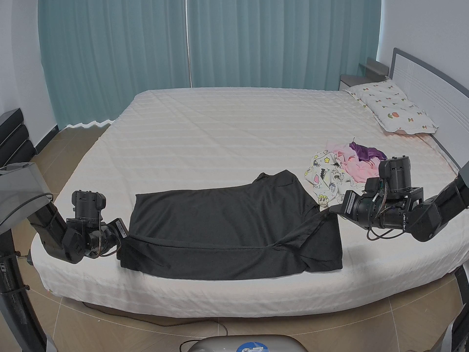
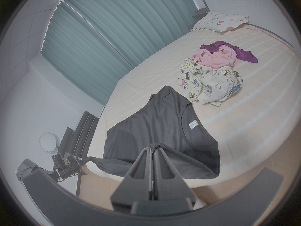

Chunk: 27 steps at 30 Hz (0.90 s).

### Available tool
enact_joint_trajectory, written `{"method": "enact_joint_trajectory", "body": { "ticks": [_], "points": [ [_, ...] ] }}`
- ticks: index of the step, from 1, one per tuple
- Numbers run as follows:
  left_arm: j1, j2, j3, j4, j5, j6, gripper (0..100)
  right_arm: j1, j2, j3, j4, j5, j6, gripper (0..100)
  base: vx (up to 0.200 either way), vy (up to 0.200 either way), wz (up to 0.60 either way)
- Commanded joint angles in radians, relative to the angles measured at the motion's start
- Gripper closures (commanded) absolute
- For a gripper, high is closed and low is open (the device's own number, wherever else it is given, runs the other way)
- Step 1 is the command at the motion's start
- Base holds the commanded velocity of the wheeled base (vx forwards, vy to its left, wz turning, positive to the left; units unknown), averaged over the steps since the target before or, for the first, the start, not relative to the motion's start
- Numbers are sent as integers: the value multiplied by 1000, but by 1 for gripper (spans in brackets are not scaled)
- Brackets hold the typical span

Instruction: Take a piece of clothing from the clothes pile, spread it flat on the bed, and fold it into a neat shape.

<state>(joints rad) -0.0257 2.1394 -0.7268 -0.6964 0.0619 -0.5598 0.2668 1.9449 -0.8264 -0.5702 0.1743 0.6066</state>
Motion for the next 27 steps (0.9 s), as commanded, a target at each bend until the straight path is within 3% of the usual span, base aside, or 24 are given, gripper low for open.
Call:
{"method": "enact_joint_trajectory", "body": {
  "ticks": [1,9,14,27],
  "points": [
    [0,82,-79,40,7,-2,100,-11,97,-65,-2,-4,-1,100,0,0,0],
    [1,183,-189,75,12,-6,100,-20,172,-140,-13,-21,-1,100,0,0,0],
    [1,234,-260,94,16,-71,100,-20,221,-163,-43,-21,-1,100,0,0,0],
    [1,281,-318,118,15,-97,100,-14,355,-255,-152,-65,5,100,0,0,0]
  ]
}}
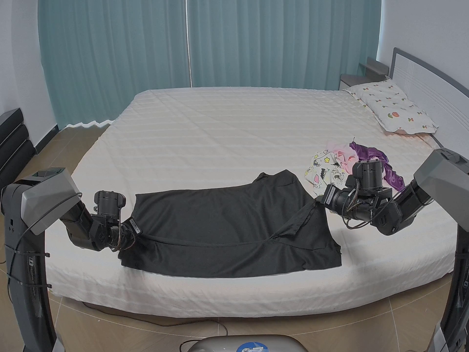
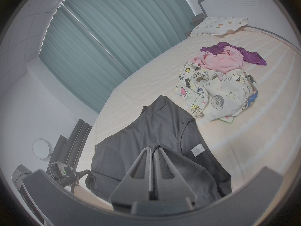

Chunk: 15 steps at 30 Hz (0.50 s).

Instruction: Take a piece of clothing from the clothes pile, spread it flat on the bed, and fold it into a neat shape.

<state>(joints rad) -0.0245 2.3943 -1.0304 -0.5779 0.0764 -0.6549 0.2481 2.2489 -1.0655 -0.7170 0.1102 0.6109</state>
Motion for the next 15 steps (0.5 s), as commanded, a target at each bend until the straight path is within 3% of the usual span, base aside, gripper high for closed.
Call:
{"method": "enact_joint_trajectory", "body": {
  "ticks": [1,5,6,15],
  "points": [
    [0,31,-16,0,0,-2,100,8,55,-16,-7,-1,3,100,0,0,0],
    [1,43,-33,1,0,-22,100,10,64,-14,-10,-1,3,100,0,0,0],
    [1,43,-43,9,-1,-45,0,11,64,-8,-10,0,4,100,0,0,0],
    [18,28,-33,23,-1,-71,0,10,6,64,-7,0,6,100,0,0,0]
  ]
}}
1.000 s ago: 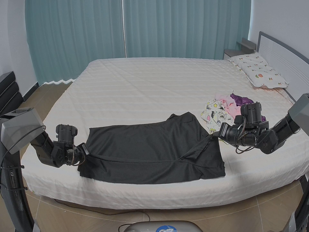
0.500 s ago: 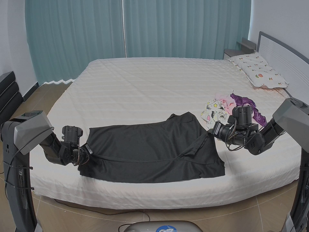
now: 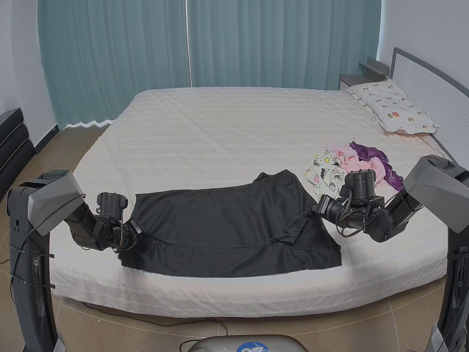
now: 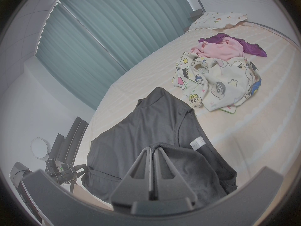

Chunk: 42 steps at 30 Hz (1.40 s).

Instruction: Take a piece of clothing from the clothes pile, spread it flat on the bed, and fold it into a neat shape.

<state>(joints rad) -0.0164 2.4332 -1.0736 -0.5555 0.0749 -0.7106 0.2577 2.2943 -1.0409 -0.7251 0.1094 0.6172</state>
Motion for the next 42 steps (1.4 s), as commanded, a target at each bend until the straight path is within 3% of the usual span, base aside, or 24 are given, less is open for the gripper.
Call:
{"method": "enact_joint_trajectory", "body": {
  "ticks": [1,8,15,22,23,29,38,42],
  "points": [
    [15,-17,14,0,0,-29,0,0,-53,51,3,1,-1,100,0,0,0],
    [56,-115,70,16,-24,-50,0,2,-164,183,29,6,-7,100,0,0,0],
    [69,-187,167,9,-52,-52,0,2,-260,324,69,53,-10,100,0,0,0],
    [65,-198,222,5,-107,-62,0,12,-203,404,78,79,-24,100,0,0,0],
    [65,-198,225,5,-118,-72,0,12,-190,404,79,79,-28,0,0,0,0],
    [65,-198,238,5,-162,-99,0,11,-130,406,73,72,-70,0,0,0,0],
    [67,-201,259,0,-168,-98,0,-24,-82,323,38,76,-53,0,0,0,0],
    [67,-204,265,0,-178,-101,0,-20,-21,259,-8,72,12,0,0,0,0]
  ]
}}
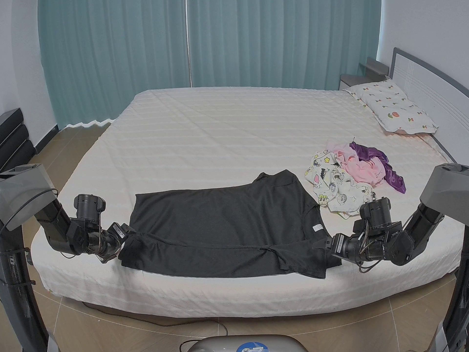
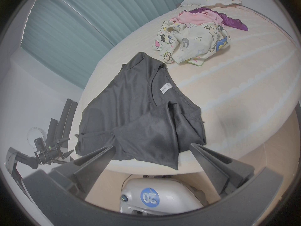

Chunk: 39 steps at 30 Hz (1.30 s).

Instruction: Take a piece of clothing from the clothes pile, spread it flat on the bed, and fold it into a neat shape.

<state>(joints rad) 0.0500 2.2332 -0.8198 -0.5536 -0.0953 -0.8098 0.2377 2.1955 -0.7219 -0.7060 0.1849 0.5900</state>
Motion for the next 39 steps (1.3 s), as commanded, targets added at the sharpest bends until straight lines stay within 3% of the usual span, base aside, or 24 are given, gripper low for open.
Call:
{"method": "enact_joint_trajectory", "body": {
  "ticks": [1,14,15,39],
  "points": [
    [1,-4,14,0,-11,-2,0,3,92,-80,-24,-5,48,0,0,0,0],
    [-1,-3,18,0,-15,-2,0,-3,231,-235,-27,-18,53,0,0,0,0],
    [-1,-3,18,0,-15,-2,0,-3,231,-238,-23,-18,53,100,0,0,0],
    [-1,6,19,0,-15,-3,0,-72,247,-344,-23,-4,62,100,0,0,0]
  ]
}}
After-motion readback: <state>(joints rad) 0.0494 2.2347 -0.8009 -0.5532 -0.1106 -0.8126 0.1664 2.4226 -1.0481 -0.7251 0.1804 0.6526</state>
